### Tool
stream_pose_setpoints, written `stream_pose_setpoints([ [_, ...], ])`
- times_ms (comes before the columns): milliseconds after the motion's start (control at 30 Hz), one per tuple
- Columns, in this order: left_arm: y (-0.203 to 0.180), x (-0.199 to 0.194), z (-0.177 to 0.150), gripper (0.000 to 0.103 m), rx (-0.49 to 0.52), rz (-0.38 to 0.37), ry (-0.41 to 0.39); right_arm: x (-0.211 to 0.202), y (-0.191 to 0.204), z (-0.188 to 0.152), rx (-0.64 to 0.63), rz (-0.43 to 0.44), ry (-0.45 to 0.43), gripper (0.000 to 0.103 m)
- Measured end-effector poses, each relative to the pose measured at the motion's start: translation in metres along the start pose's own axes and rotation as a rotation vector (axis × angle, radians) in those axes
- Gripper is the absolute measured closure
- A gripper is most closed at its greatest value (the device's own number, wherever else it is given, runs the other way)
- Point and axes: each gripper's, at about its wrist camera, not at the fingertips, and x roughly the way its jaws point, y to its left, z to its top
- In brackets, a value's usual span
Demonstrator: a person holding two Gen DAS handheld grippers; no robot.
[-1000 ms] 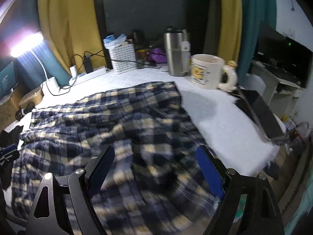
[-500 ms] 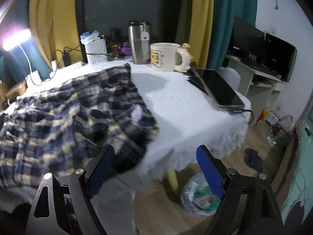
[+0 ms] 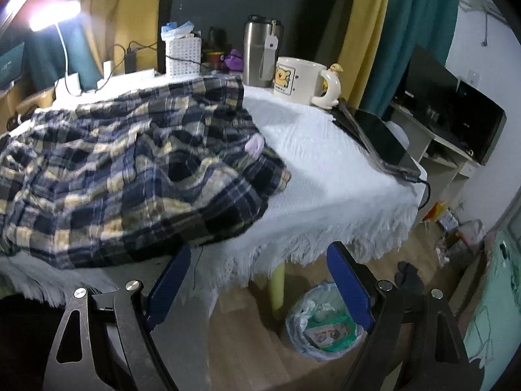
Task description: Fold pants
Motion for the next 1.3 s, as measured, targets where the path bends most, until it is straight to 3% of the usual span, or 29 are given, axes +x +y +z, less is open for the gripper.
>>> stream_pose_setpoints([
  [100,0.005,0.000,-0.001,0.038,-0.017,0.002,0.000,-0.011,-0.014,0.010,0.030,-0.032,-0.030,0.016],
  [300,0.013,-0.002,-0.002,0.038,-0.040,-0.001,-0.016,-0.018,-0.023,0.038,0.001,0.051,-0.087,0.019],
  [367,0.013,-0.001,-0.003,0.038,-0.042,-0.005,-0.014,-0.005,-0.019,0.048,-0.013,0.139,-0.075,0.050],
  [533,0.014,-0.001,-0.003,0.038,-0.030,-0.013,-0.015,0.034,-0.007,0.065,-0.076,0.195,0.008,0.054],
  [667,0.019,0.006,-0.001,0.038,-0.030,-0.011,-0.015,0.046,0.007,0.064,-0.141,0.166,0.046,0.057],
  [733,0.021,0.011,0.000,0.038,-0.033,-0.012,-0.007,0.044,0.008,0.063,-0.142,0.144,0.047,0.066],
  [767,0.022,0.013,0.000,0.038,-0.034,-0.013,-0.002,0.042,0.008,0.063,-0.145,0.123,0.039,0.084],
  [867,0.022,0.015,0.000,0.038,-0.031,-0.013,0.004,0.037,-0.004,0.061,-0.096,0.095,0.024,0.092],
  [1033,0.023,0.017,-0.002,0.038,-0.033,-0.009,0.009,0.039,-0.024,0.052,0.018,0.064,0.018,0.092],
  [1167,0.023,0.017,-0.004,0.038,-0.034,-0.003,0.016,0.036,-0.025,0.047,0.032,0.052,0.005,0.085],
  [1233,0.023,0.014,-0.003,0.038,-0.031,-0.002,0.005,0.031,-0.026,0.046,0.036,0.050,0.013,0.073],
  [1300,0.023,0.010,-0.002,0.038,-0.031,0.002,-0.006,0.023,-0.027,0.041,0.033,0.028,0.004,0.027],
])
